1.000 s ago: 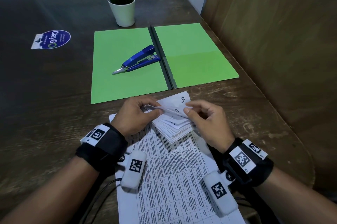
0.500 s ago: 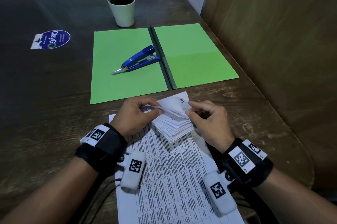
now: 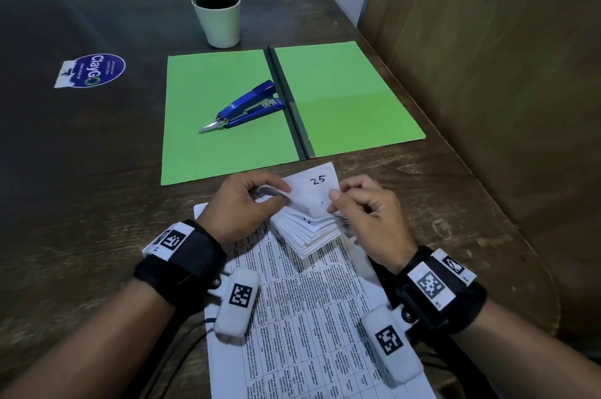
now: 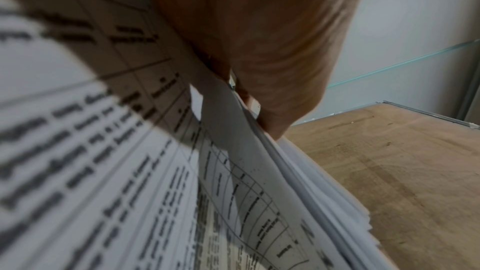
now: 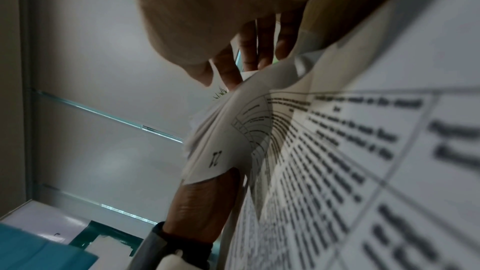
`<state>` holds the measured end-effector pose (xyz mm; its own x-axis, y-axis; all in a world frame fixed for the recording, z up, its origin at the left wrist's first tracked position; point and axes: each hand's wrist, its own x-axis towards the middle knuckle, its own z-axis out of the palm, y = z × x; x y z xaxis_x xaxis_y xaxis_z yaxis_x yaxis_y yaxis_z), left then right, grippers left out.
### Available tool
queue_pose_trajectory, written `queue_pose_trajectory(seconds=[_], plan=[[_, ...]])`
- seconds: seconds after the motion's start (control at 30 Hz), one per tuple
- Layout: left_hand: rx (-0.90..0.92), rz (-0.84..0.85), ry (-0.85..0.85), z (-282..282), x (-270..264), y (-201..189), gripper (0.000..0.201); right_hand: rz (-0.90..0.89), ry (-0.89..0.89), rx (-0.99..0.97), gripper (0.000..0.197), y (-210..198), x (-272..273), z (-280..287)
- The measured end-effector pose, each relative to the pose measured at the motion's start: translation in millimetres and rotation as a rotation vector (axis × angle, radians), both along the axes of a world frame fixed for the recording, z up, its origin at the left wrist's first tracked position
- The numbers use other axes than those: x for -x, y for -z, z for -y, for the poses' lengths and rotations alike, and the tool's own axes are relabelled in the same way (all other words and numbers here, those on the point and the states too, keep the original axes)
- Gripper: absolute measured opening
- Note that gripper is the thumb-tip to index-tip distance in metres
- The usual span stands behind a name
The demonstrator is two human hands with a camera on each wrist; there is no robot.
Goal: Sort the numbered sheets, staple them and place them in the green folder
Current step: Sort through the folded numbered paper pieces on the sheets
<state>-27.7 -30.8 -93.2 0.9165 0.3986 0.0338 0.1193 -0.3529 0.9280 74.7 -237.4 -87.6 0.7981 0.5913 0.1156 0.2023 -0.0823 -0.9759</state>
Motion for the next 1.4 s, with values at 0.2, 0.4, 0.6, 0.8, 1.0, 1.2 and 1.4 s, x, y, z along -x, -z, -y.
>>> queue_pose_trajectory(seconds=[0.2, 0.4, 0.6, 0.8, 1.0, 1.2, 1.4], plan=[[-0.022, -0.023, 0.003, -1.4, 0.4, 0.7, 0.007, -0.023, 0.075, 0.012, 0.006, 1.9, -3.8, 1.9], [-0.019, -0.028, -0.012, -2.4, 0.8, 2.0, 0.021, -0.035, 0.012, 0.050, 0.008, 5.3, -3.1, 1.6], [-0.034, 0.004, 0.030, -1.5, 0.3, 2.9, 0.025, 0.006, -0.014, 0.042, 0.029, 1.3, 0.5, 0.7], [-0.032, 0.021, 0.020, -2.4, -0.7, 5.8, 0.011, 0.013, 0.129, 0.096, 0.024, 8.4, -8.3, 0.3], [-0.029, 0.006, 0.025, -3.1, -0.9, 5.9, 0.012, 0.045, 0.153, 0.085, 0.022, 6.2, -7.5, 0.4], [-0.021, 0.011, 0.031, -3.5, -1.0, 5.8, 0.016, 0.052, 0.163, 0.087, 0.028, 7.1, -8.3, 0.9], [0.004, 0.010, 0.020, -1.6, 0.6, 3.8, 0.022, 0.078, 0.117, 0.078, 0.013, 7.8, -8.0, 0.4]])
